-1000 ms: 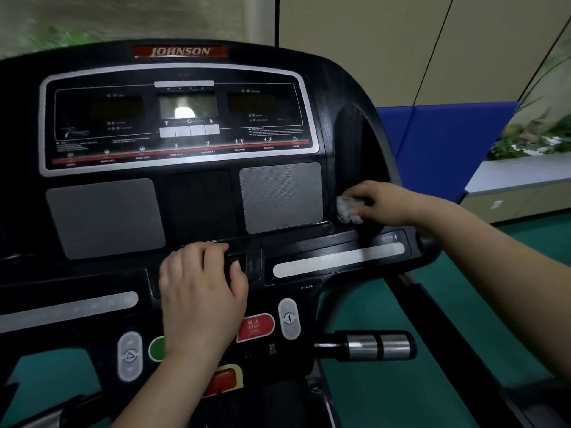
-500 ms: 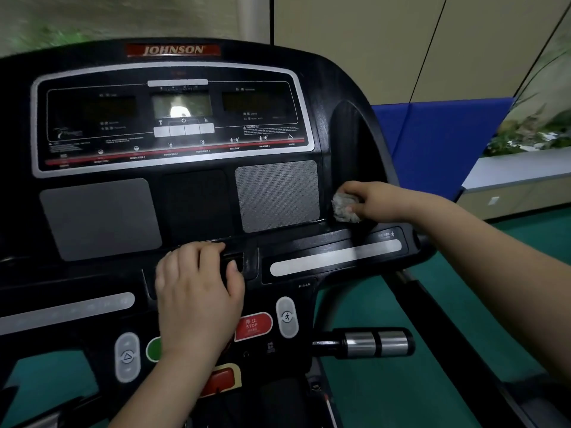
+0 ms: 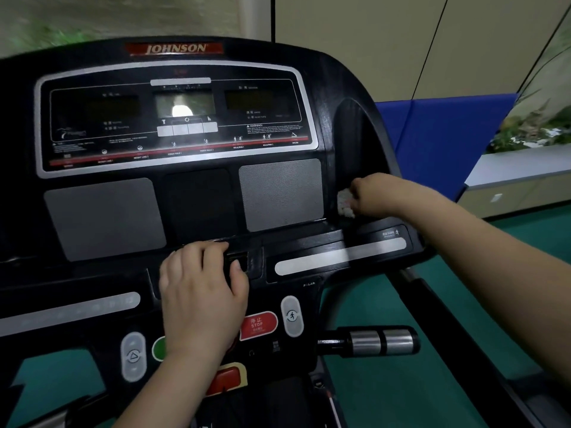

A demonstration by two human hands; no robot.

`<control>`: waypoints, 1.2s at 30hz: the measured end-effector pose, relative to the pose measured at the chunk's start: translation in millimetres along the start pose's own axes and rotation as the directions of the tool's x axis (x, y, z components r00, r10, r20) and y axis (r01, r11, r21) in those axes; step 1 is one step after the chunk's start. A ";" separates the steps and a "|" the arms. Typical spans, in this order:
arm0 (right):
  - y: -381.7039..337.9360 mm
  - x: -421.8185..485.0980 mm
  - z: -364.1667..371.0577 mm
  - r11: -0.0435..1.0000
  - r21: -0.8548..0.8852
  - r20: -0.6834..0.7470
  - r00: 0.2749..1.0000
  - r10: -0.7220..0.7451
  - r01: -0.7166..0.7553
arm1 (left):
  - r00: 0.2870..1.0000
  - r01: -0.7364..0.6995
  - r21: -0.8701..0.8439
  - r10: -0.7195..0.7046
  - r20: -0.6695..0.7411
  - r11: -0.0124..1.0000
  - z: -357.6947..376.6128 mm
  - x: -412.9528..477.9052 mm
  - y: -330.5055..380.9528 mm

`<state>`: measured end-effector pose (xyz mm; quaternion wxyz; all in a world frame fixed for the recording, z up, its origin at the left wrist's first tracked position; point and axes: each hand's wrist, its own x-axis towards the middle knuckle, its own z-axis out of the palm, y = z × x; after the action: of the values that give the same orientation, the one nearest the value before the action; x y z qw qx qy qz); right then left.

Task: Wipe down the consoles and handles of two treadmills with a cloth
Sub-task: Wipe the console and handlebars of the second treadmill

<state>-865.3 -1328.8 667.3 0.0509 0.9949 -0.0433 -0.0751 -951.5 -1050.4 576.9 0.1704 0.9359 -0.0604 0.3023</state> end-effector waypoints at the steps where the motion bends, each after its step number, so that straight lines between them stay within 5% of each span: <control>1: 6.3 -0.4 -1.7 0.996 0.087 0.006 0.999 -0.032 0.031 | 1.000 0.002 0.002 -0.002 0.003 1.000 0.1 0.0 0.5; 6: 24.9 -11.8 7.3 0.770 0.627 -0.003 0.989 -0.149 0.118 | 1.000 0.001 0.007 -0.001 0.001 1.000 -0.2 -0.3 2.1; 9: 23.8 -20.0 11.0 0.656 0.742 -0.009 0.981 -0.195 0.137 | 1.000 0.007 0.010 -0.007 0.001 1.000 -0.9 0.0 2.9; 12: 18.2 -22.1 12.2 0.694 0.709 -0.017 0.987 -0.160 0.125 | 1.000 0.002 0.012 -0.002 0.006 1.000 -0.5 0.4 3.6; 17: 5.1 -7.9 15.2 0.960 0.278 -0.002 0.999 0.047 -0.044 | 1.000 0.025 0.009 -0.025 -0.004 1.000 -2.4 0.1 4.1; 23: 2.7 -12.2 7.3 0.988 0.022 0.049 0.987 0.152 -0.153 | 1.000 0.027 0.013 -0.027 -0.001 1.000 -3.3 -0.8 2.1; 30: 11.2 -41.4 -5.2 0.983 0.056 -0.010 0.985 0.174 -0.173 | 1.000 0.021 0.015 -0.021 -0.006 1.000 -1.9 0.9 2.7; 33: 20.2 -53.6 -5.2 0.957 0.264 -0.040 0.989 0.139 -0.124 | 1.000 0.027 0.022 -0.027 -0.002 0.999 -0.9 1.3 3.9; 36: 15.5 -57.7 8.2 0.863 0.505 -0.247 0.963 0.108 0.032 | 1.000 0.026 0.032 -0.026 0.001 0.999 0.1 1.6 4.1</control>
<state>-924.6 -1339.6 669.3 -0.2039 0.9733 -0.0740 0.0744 -951.0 -1054.2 578.9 0.1592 0.9394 -0.0435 0.3003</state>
